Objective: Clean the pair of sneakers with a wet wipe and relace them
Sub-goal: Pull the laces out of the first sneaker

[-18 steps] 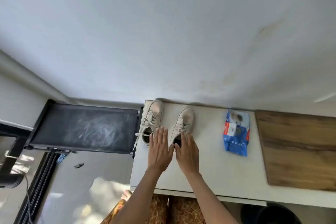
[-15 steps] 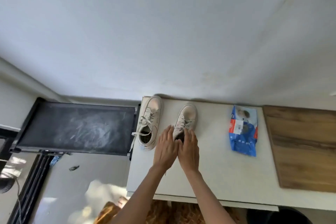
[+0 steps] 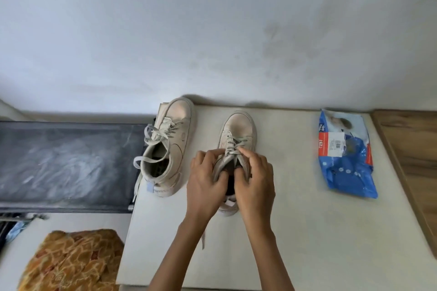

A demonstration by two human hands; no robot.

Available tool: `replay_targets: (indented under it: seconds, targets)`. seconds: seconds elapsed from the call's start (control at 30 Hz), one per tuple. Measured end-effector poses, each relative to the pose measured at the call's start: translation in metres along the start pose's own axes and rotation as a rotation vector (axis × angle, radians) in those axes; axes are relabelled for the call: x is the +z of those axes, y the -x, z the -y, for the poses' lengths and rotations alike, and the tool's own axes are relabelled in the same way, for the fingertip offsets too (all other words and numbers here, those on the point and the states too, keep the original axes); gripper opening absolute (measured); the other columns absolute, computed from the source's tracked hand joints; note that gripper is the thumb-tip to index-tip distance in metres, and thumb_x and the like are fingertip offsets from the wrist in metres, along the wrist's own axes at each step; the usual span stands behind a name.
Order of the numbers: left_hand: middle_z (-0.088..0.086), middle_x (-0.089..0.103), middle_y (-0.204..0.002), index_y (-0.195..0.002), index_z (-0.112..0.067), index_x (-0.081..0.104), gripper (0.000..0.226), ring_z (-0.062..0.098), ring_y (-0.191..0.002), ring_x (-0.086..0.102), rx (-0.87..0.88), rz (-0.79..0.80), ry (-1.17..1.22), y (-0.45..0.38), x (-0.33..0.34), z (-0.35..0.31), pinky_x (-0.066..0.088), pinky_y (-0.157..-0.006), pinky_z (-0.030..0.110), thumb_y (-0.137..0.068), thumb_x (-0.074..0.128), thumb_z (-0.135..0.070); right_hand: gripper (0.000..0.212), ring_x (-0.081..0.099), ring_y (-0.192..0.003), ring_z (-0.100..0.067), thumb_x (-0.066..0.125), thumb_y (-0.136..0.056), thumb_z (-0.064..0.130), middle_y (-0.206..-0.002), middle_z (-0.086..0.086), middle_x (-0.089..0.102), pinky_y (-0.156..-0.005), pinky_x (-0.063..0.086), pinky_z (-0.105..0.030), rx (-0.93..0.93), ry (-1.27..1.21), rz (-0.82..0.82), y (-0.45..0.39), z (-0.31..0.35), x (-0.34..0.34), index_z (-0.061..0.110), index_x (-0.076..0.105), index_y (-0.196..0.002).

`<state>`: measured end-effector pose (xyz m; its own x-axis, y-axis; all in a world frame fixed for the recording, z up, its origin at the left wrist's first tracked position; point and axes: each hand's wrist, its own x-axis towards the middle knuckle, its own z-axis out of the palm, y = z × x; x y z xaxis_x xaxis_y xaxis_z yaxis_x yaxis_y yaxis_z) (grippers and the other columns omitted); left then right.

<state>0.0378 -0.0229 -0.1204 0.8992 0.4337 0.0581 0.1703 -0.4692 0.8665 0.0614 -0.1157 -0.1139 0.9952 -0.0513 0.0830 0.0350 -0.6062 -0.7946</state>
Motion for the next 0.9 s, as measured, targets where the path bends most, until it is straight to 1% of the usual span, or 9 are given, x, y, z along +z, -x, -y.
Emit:
replay_targets:
  seconds: [0.13, 0.23, 0.3, 0.37, 0.47, 0.53, 0.63, 0.8, 0.9]
  targets:
    - [-0.016, 0.048, -0.097, -0.106, -0.033, 0.056, 0.037, 0.013, -0.100, 0.053, 0.037, -0.030, 0.024, 0.025, 0.004, 0.001, 0.047, -0.080, 0.032, -0.072, 0.043, -0.031, 0.044, 0.045, -0.108, -0.006, 0.054, -0.081, 0.009, -0.112, 0.017, 0.058, -0.075, 0.037, -0.018, -0.067, -0.013, 0.024, 0.016, -0.011, -0.016, 0.033, 0.060, -0.117]
    - [-0.014, 0.049, -0.097, -0.107, -0.034, 0.055, 0.035, 0.013, -0.099, 0.054, 0.043, -0.017, -0.011, 0.046, 0.004, -0.001, 0.048, -0.082, 0.036, -0.074, 0.045, -0.026, 0.043, 0.046, -0.109, -0.008, 0.053, -0.083, 0.010, -0.114, 0.015, 0.058, -0.076, 0.039, -0.019, -0.099, 0.005, 0.050, 0.036, -0.016, -0.032, 0.032, 0.058, -0.120]
    - [-0.010, 0.050, -0.100, -0.110, -0.028, 0.056, 0.037, 0.014, -0.099, 0.053, 0.053, 0.000, -0.020, 0.065, 0.003, -0.007, 0.047, -0.084, 0.038, -0.075, 0.045, -0.024, 0.043, 0.046, -0.109, -0.010, 0.052, -0.083, 0.012, -0.116, 0.014, 0.057, -0.076, 0.040, -0.022, -0.119, 0.025, 0.066, 0.050, -0.018, -0.045, 0.032, 0.057, -0.121]
    - [-0.005, 0.050, -0.105, -0.115, -0.023, 0.055, 0.036, 0.015, -0.103, 0.050, 0.044, 0.036, -0.057, 0.080, 0.001, -0.012, 0.045, -0.083, 0.035, -0.080, 0.046, -0.022, 0.042, 0.046, -0.110, -0.011, 0.051, -0.085, 0.014, -0.120, 0.013, 0.056, -0.076, 0.042, -0.024, -0.122, 0.046, 0.096, 0.061, -0.021, -0.054, 0.033, 0.055, -0.123]
    - [-0.003, 0.047, -0.115, -0.122, -0.022, 0.050, 0.034, 0.015, -0.110, 0.044, 0.022, 0.092, -0.152, 0.099, -0.004, -0.018, 0.039, -0.076, 0.031, -0.089, 0.046, -0.019, 0.042, 0.046, -0.111, -0.012, 0.050, -0.086, 0.015, -0.123, 0.011, 0.055, -0.079, 0.044, -0.027, -0.105, 0.054, 0.117, 0.079, -0.022, -0.065, 0.032, 0.053, -0.125]
    - [-0.001, 0.046, -0.119, -0.125, -0.021, 0.047, 0.035, 0.017, -0.114, 0.044, 0.015, 0.115, -0.168, 0.112, -0.008, -0.021, 0.041, -0.077, 0.032, -0.091, 0.044, -0.018, 0.042, 0.047, -0.112, -0.014, 0.049, -0.087, 0.016, -0.124, 0.009, 0.055, -0.079, 0.043, -0.028, -0.099, 0.064, 0.118, 0.091, -0.021, -0.071, 0.031, 0.053, -0.126]
    - [0.002, 0.046, -0.126, -0.127, -0.018, 0.042, 0.036, 0.020, -0.115, 0.045, -0.006, 0.120, -0.161, 0.131, -0.012, -0.025, 0.043, -0.082, 0.036, -0.091, 0.043, -0.017, 0.041, 0.047, -0.112, -0.015, 0.048, -0.089, 0.016, -0.125, 0.007, 0.055, -0.078, 0.042, -0.026, -0.119, 0.096, 0.147, 0.107, -0.021, -0.076, 0.029, 0.052, -0.127]
    - [0.002, 0.046, -0.125, -0.121, -0.014, 0.038, 0.031, 0.020, -0.113, 0.046, -0.023, 0.080, -0.152, 0.166, -0.020, -0.031, 0.036, -0.078, 0.029, -0.090, 0.044, -0.016, 0.038, 0.051, -0.111, -0.017, 0.047, -0.092, 0.019, -0.124, 0.004, 0.058, -0.083, 0.046, -0.029, -0.168, 0.144, 0.193, 0.130, -0.025, -0.087, 0.028, 0.052, -0.129]
    - [-0.001, 0.049, -0.122, -0.120, -0.018, 0.038, 0.028, 0.020, -0.110, 0.050, 0.009, 0.074, -0.186, 0.180, -0.024, -0.026, 0.037, -0.075, 0.030, -0.093, 0.043, -0.026, 0.028, 0.050, -0.109, -0.017, 0.047, -0.094, 0.024, -0.119, 0.002, 0.059, -0.075, 0.042, -0.025, -0.207, 0.186, 0.173, 0.140, -0.029, -0.091, 0.021, 0.056, -0.121]
